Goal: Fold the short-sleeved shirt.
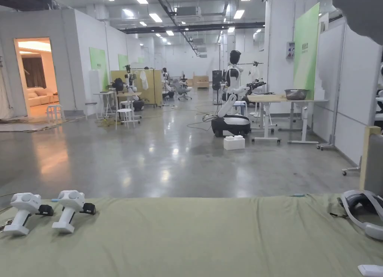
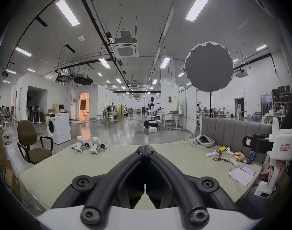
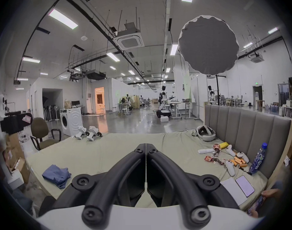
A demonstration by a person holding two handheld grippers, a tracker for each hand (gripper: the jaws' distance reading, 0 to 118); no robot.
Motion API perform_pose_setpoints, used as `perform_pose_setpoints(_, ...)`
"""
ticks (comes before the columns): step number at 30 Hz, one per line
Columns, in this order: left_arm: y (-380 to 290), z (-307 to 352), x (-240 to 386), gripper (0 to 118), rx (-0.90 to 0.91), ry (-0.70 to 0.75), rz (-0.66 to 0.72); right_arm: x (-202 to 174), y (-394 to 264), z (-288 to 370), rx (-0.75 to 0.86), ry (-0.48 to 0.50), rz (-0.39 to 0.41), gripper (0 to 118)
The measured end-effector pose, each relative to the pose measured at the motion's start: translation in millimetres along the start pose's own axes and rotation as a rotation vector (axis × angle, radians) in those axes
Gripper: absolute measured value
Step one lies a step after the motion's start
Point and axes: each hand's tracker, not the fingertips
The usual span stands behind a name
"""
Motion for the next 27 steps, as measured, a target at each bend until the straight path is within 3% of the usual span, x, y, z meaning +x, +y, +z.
perform_pose_setpoints(17, 5, -10, 8, 4, -0.007, -0.003, -0.011, 6, 4, -6, -0.007, 0.041, -0.016, 7)
perform_pose_setpoints(18, 5, -10, 6, 18, -0.007, -0.007, -0.007, 8, 6, -6, -0.014, 0.053, -0.036, 16)
perform_pose_setpoints(19, 7, -10, 5, 49, -0.006, -0.007, -0.001, 11, 7, -6, -0.008, 0.071, -0.065, 24)
perform_pose_setpoints(20, 8, -10, 4, 94, -0.004, -0.006, 0.007, 14, 9, -5, 0.006, 0.084, -0.096, 30)
perform_pose_setpoints(22, 11, -12, 3, 97, -0.009, 0.002, 0.013, 18, 14, -3, 0.019, 0.083, -0.12, 32)
perform_pose_setpoints(23, 11, -8, 2, 98, 0.015, 0.005, 0.02, 19, 15, -3, 0.028, 0.072, -0.123, 42)
perform_pose_setpoints(25, 15, -8, -1, 98, 0.03, 0.001, 0.035, 20, 18, -6, 0.028, 0.059, -0.124, 77)
perform_pose_setpoints(26, 15, -7, -3, 98, 0.032, 0.0, 0.044, 21, 18, -8, 0.018, 0.049, -0.126, 101)
perform_pose_setpoints(27, 15, -7, -4, 99, 0.037, -0.001, 0.05, 22, 17, -10, 0.01, 0.05, -0.131, 113)
